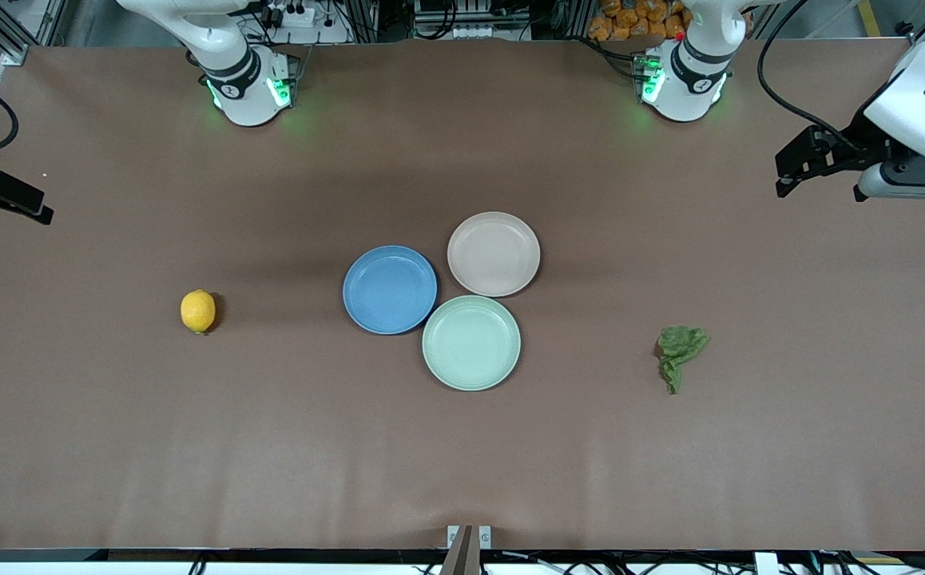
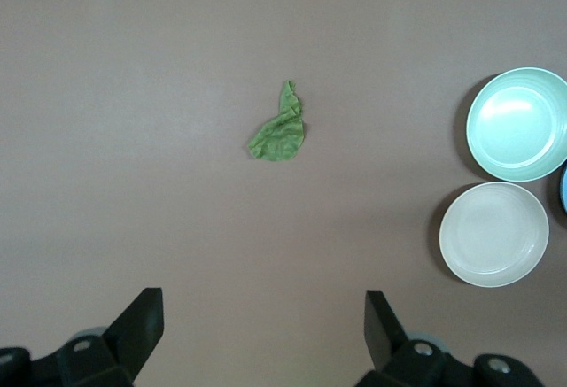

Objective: Place lemon and lettuce in plates
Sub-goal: 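Reach the left gripper toward the green lettuce leaf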

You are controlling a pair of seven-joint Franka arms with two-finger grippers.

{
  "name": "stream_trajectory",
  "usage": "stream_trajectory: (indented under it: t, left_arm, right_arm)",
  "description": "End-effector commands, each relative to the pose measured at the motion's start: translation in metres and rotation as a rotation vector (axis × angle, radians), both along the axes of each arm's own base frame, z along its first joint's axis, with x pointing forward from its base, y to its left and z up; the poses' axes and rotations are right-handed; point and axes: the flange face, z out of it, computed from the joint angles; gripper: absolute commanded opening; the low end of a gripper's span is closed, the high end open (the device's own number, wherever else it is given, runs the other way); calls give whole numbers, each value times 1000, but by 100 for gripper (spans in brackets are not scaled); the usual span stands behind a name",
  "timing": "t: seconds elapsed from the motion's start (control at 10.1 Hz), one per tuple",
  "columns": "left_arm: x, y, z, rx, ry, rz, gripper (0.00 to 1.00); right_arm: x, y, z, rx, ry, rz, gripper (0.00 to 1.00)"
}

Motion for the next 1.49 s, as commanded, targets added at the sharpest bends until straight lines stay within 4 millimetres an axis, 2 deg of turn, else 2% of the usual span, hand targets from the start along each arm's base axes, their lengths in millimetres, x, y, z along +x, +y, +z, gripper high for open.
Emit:
stream_trajectory:
  t: [0.0, 0.2, 0.4, 0.5, 0.7, 0.99, 1.19, 1.39]
  left_arm:
    - [7, 3, -27, 12, 56, -28, 100]
    - [25, -3, -67, 3, 88, -39, 100]
    - [47, 1, -133, -1, 179, -38, 100]
    - [58, 3, -160, -1, 210, -39, 100]
    - [71, 3, -200, -8, 162, -40, 100]
    - [90, 4, -289, 12, 114, -68, 100]
    - [103, -5, -335, 9, 86, -98, 100]
    - [116, -11, -369, 9, 20, -131, 100]
  right_arm:
    - [-1, -4, 1, -3, 5, 1, 100]
    - [-1, -4, 1, -3, 5, 2, 100]
    - [-1, -4, 0, -3, 8, 2, 100]
    - [0, -4, -4, 0, 15, 2, 100]
    - [7, -1, -20, 4, 41, 7, 100]
    - [34, 8, -75, 19, 99, 22, 100]
    - [39, 6, -110, 37, 104, 26, 100]
    - [39, 1, -156, 39, 88, 53, 100]
